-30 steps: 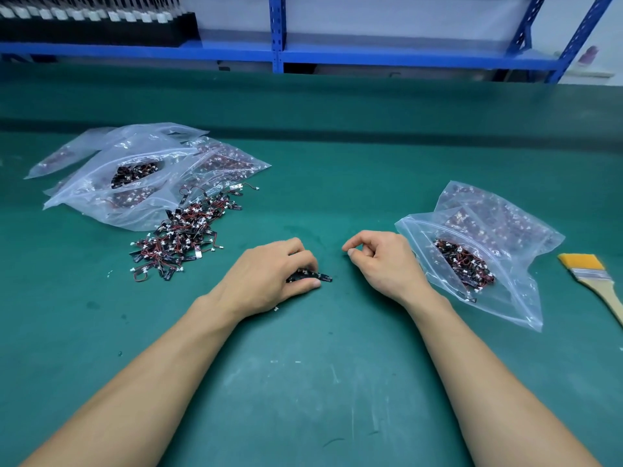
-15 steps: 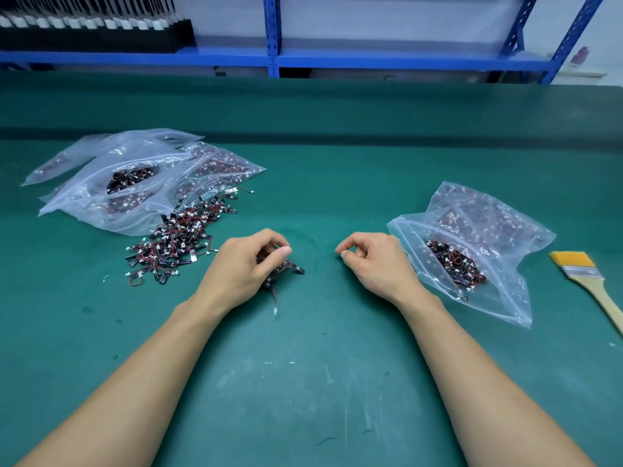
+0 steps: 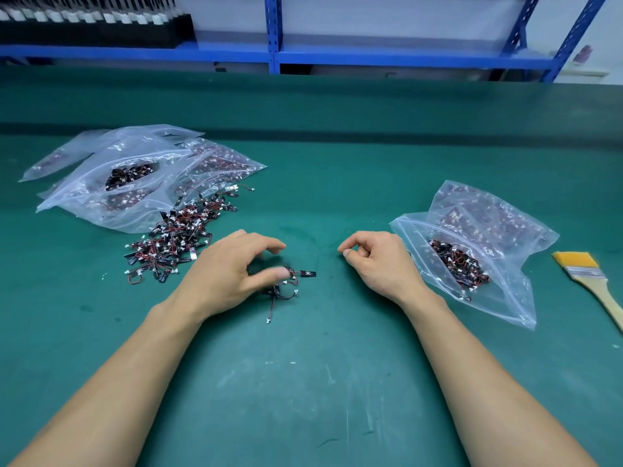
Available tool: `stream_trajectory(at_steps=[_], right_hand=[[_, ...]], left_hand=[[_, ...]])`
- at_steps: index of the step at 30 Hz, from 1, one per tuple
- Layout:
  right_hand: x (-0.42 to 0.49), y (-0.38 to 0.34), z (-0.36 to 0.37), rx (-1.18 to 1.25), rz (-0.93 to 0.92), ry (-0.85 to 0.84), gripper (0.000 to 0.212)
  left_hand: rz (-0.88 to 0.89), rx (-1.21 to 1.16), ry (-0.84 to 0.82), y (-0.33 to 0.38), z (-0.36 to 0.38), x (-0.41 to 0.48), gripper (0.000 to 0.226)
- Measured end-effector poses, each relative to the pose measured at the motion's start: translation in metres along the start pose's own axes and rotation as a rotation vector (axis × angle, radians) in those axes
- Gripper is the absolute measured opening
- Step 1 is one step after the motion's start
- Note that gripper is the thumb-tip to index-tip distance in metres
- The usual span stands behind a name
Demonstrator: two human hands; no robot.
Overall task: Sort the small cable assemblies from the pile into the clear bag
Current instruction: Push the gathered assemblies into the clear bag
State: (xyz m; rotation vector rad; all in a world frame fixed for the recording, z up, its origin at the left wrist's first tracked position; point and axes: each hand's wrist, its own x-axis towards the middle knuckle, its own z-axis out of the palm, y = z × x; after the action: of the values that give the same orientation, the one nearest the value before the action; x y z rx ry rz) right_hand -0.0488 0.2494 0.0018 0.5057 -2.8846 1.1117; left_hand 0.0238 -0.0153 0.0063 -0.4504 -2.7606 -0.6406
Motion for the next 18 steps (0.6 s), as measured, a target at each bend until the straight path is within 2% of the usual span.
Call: stream_trajectory(at_steps=[2, 4, 10, 14, 18], right_hand=[[0.0, 0.0, 0.0, -0.003, 0.0, 0.0, 0.028], [0.0, 0.0, 0.0, -0.01, 0.003, -0.006, 0.026], [-0.001, -0.003, 0.0, -0.022, 0.001, -0.011, 0.026], [-0.001, -0.004, 0.0, -0.03, -0.001, -0.019, 0.024], [-0.003, -0.005, 0.001, -0.048, 0.012, -0.021, 0.022]], left_hand=[[0.026, 0.081, -0.15, -0.001, -0.001, -0.002, 0.084], [0.037, 0.146, -0.235, 0.003, 0.002, -0.003, 0.087], [0.099, 0.181, -0.154, 0.021, 0.011, 0.004, 0.042], [0.114, 0.172, -0.021, 0.024, 0.012, 0.007, 0.01], [0.081, 0.075, 0.089, 0.024, 0.015, 0.011, 0.01]])
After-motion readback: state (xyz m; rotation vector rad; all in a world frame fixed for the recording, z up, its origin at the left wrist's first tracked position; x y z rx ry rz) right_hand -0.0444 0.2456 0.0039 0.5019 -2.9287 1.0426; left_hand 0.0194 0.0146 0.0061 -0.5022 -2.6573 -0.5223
